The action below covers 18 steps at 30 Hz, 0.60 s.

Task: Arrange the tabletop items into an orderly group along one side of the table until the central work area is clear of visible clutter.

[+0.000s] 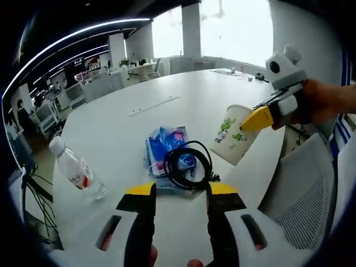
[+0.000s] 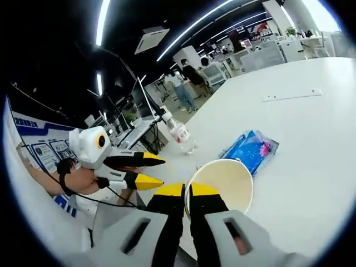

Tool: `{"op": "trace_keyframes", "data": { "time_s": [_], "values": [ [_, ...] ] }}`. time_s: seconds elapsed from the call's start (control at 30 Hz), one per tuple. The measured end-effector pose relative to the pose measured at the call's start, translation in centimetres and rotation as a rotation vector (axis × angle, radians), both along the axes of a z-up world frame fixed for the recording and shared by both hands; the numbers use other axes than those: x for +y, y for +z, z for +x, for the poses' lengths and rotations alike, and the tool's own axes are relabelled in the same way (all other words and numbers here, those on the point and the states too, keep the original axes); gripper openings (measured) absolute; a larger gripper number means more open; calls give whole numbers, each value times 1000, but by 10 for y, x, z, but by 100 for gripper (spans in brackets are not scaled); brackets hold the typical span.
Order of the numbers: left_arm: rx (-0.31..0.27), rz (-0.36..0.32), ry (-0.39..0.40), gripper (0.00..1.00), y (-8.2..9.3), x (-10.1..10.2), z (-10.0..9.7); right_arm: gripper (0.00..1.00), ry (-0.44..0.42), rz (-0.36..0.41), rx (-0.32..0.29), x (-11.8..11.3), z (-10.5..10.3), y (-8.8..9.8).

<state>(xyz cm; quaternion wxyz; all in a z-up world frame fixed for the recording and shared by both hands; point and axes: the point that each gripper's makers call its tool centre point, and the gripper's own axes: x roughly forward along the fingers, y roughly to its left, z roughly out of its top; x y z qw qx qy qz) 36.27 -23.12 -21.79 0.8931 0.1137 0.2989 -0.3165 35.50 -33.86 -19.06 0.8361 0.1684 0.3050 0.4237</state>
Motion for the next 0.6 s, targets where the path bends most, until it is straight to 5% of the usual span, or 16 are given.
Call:
{"op": "trace_keyframes", "data": {
  "time_s": [0.6],
  "values": [
    [19,-105,148,36,3,27,2,0,95,-105,8,25,22,-17]
  ]
}}
